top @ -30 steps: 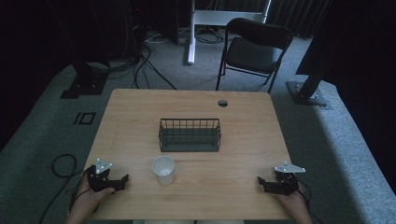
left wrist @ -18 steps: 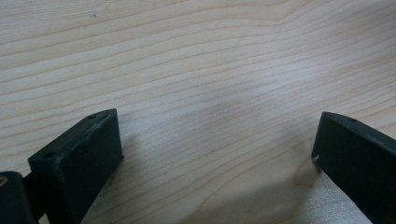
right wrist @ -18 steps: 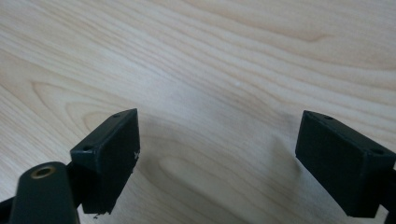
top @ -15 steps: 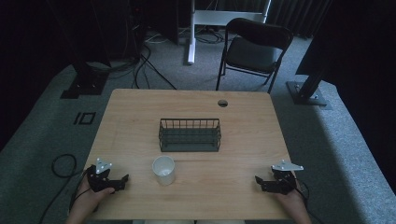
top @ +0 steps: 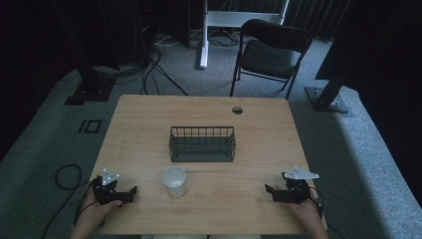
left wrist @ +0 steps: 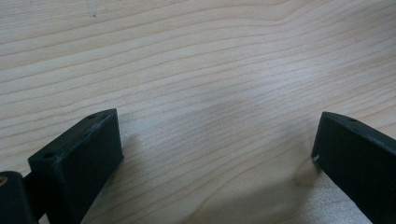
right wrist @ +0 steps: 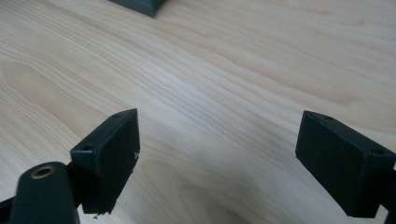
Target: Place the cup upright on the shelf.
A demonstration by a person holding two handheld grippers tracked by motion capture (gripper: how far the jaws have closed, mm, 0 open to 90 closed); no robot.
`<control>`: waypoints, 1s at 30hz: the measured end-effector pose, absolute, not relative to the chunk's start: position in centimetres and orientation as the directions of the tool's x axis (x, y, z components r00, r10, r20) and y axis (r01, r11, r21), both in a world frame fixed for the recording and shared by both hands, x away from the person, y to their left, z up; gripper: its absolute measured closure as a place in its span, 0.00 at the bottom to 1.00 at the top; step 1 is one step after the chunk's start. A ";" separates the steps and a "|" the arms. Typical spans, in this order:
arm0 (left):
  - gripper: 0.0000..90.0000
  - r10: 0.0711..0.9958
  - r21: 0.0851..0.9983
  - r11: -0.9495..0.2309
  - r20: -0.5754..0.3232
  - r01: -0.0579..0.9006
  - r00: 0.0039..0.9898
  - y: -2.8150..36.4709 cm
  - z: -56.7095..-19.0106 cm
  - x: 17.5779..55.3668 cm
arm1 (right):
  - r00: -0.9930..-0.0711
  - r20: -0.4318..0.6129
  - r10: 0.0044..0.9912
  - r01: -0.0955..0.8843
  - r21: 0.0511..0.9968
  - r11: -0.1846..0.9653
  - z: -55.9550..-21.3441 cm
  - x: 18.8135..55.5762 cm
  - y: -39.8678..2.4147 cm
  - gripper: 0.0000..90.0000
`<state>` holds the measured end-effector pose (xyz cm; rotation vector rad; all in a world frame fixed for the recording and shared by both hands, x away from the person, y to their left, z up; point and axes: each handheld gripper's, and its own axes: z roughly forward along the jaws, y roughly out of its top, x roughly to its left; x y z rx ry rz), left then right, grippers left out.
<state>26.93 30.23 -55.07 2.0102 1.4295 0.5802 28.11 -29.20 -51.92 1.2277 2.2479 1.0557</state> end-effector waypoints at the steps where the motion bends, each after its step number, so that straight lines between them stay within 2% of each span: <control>1: 0.02 0.946 0.688 -0.242 0.009 0.684 0.325 30.2 -55.1 26.9 | -0.560 0.032 0.828 0.550 0.761 0.343 -51.8 28.1 -29.0 0.15; 30: 0.02 0.945 0.687 -0.244 0.010 0.685 0.326 30.2 -55.1 26.9 | -0.715 0.024 0.698 0.434 0.799 0.416 -49.4 28.5 -21.1 0.15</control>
